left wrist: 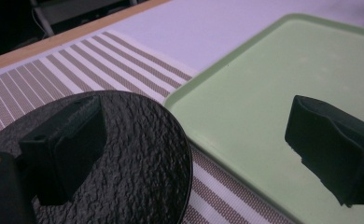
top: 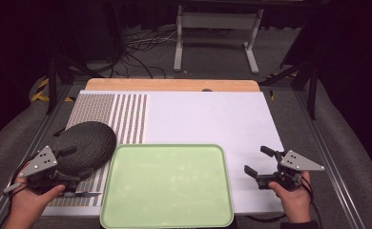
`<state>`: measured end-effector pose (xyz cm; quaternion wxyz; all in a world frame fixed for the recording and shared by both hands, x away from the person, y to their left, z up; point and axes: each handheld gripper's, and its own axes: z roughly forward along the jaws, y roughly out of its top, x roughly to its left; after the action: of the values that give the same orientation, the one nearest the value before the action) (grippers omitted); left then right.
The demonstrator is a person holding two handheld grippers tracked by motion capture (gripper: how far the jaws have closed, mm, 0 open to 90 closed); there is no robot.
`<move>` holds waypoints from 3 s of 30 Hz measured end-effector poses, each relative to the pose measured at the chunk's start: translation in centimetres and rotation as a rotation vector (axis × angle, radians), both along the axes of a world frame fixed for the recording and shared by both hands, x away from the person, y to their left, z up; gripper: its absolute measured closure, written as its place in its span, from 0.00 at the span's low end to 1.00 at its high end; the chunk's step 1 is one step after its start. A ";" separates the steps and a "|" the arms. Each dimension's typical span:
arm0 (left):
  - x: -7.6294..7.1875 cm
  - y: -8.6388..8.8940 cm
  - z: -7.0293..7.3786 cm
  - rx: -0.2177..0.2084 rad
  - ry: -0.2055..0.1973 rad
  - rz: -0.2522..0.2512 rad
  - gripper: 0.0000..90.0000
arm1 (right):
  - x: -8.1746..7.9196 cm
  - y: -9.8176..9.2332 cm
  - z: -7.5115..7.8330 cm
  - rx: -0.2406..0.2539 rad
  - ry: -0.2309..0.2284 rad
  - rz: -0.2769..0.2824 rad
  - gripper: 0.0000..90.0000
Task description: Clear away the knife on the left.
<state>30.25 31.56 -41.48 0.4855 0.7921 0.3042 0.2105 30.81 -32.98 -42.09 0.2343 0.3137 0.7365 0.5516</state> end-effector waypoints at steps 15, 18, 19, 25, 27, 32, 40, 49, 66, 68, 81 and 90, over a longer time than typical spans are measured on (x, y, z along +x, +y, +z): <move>0.7 0.2 0.8 0.198 0.137 -0.058 0.08 | 0.1 -0.1 -0.3 -0.003 0.012 -0.001 0.05; 0.7 0.3 0.7 0.214 0.151 -0.060 0.09 | 0.2 0.0 -0.3 -0.006 0.015 -0.001 0.05; 0.7 0.3 0.8 0.224 0.163 -0.061 0.09 | 0.2 0.0 -0.3 -0.006 0.015 -0.001 0.05; 0.6 0.4 1.0 0.295 0.210 -0.082 0.11 | 0.3 0.0 -0.5 -0.010 0.023 0.002 0.05; 0.6 0.5 1.0 0.311 0.222 -0.091 0.11 | 0.3 0.0 -0.5 -0.011 0.023 0.004 0.05; 0.5 0.7 0.7 0.344 0.254 -0.101 0.11 | 0.2 0.2 -0.6 -0.020 0.027 0.007 0.05; 0.3 1.3 0.6 0.404 0.299 -0.103 0.11 | 0.2 0.3 -0.6 -0.025 0.030 0.010 0.05; 0.2 0.5 0.5 0.526 0.359 -0.159 0.11 | 0.3 0.4 -0.7 -0.021 0.034 0.020 0.05; 0.4 0.4 -0.4 0.700 0.461 -0.209 0.12 | 0.2 0.5 -0.7 -0.027 0.036 0.025 0.05; 0.4 0.4 -0.5 0.718 0.468 -0.228 0.13 | 0.2 0.5 -0.7 -0.022 0.039 0.030 0.05; 1.0 0.6 -1.4 0.892 0.507 -0.328 0.28 | 0.3 0.6 -0.7 -0.025 0.045 0.038 0.05; 1.4 0.5 -1.5 1.010 0.546 -0.398 0.48 | 0.3 0.8 -0.9 -0.031 0.056 0.061 0.06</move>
<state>31.65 32.03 -42.98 -0.0159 0.9916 0.1263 0.0230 31.13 -32.19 -43.02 0.2015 0.3027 0.7604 0.5381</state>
